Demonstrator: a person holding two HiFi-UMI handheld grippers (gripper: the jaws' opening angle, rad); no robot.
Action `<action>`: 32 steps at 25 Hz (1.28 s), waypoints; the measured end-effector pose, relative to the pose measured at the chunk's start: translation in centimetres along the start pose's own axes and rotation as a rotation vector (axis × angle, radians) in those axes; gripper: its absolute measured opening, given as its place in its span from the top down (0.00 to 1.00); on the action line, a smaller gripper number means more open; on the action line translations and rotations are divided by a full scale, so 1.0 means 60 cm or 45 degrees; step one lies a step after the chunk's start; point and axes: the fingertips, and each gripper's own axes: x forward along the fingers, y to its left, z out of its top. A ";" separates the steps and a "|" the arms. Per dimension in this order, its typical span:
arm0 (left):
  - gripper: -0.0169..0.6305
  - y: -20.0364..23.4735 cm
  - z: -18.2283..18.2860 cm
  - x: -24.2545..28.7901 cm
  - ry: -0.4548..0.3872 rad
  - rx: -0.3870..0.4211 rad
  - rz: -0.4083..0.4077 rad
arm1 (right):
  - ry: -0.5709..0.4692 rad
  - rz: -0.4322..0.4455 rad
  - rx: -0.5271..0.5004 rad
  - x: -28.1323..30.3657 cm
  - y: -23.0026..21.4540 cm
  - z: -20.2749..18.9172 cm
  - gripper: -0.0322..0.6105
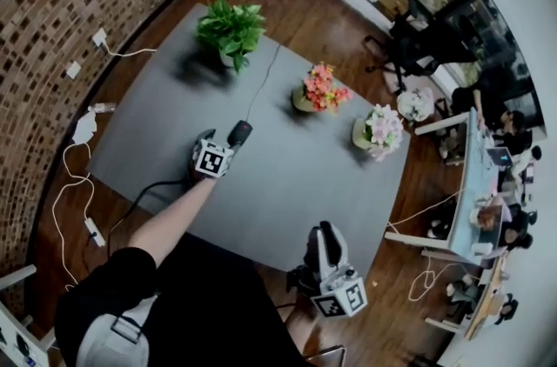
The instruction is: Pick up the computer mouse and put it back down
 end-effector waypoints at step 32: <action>0.97 -0.209 0.003 -0.817 -1.036 -0.087 -1.487 | 0.088 0.188 0.005 -0.130 0.303 -0.191 0.84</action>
